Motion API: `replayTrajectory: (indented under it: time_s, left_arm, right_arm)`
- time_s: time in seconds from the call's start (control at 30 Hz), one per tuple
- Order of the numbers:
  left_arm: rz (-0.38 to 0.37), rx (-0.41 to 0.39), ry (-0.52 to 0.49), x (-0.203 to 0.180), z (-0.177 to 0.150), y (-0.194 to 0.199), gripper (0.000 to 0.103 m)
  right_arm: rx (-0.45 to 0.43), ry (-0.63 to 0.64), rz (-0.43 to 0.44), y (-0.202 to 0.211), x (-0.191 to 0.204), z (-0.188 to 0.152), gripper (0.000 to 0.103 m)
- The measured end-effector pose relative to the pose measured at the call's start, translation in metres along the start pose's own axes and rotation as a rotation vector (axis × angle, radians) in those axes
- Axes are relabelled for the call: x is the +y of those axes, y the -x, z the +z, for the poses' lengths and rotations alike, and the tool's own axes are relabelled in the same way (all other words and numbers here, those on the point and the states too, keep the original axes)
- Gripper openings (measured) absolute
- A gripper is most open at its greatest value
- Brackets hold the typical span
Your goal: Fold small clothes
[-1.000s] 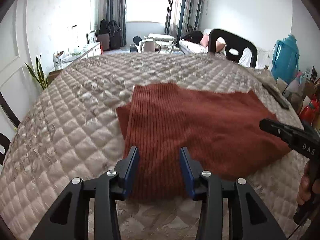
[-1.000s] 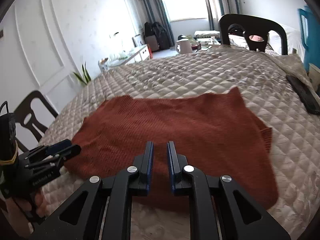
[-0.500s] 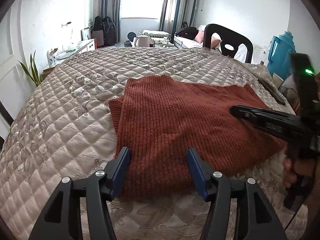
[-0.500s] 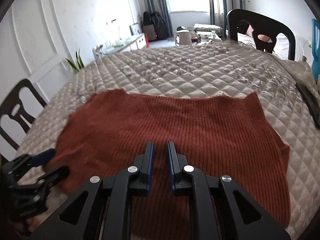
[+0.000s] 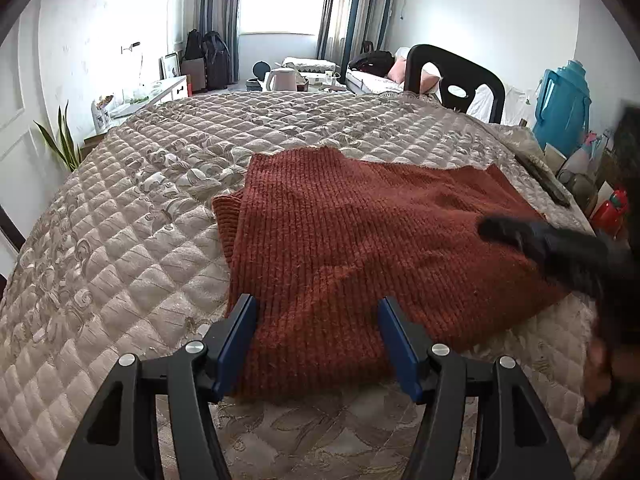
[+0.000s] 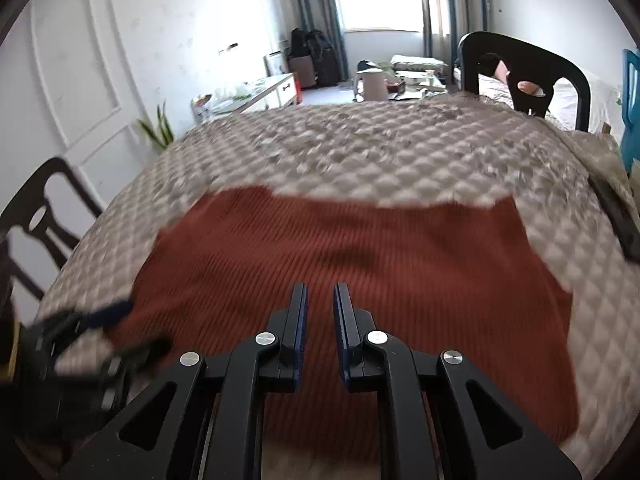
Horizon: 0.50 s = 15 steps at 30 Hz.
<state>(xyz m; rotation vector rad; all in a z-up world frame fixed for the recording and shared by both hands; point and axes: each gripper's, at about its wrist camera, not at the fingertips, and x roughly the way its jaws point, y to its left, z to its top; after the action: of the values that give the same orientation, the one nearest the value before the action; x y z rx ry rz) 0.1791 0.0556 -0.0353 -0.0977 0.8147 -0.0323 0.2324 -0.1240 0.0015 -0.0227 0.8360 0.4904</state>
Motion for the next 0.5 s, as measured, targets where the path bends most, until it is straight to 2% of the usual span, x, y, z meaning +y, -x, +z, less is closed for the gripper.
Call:
replayTrajectory:
  time_s: [0.07,0.17,0.33,0.4,0.5]
  left_arm:
    - [0.002,0.001,-0.002,0.000,0.000,0.000,0.066]
    - [-0.001,0.000,0.001,-0.001,0.000,0.000,0.066]
    - [0.009,0.002,-0.007,-0.001,0.000,-0.001,0.066]
    - [0.016,0.002,-0.011,-0.001,0.000,-0.001,0.066]
    - [0.025,-0.004,-0.016,-0.001,0.000,0.001,0.066]
  right_arm:
    - [0.034,0.017,-0.002,0.003,0.006,-0.018,0.013]
    - [0.018,0.053,-0.029,0.016,0.014,-0.033,0.013]
    - [0.006,0.073,-0.014,0.024,0.018,-0.046,0.013]
    - [0.052,0.045,-0.001,0.015,0.012,-0.047,0.013]
    - [0.063,-0.006,0.040,0.012,0.002,-0.046,0.011]
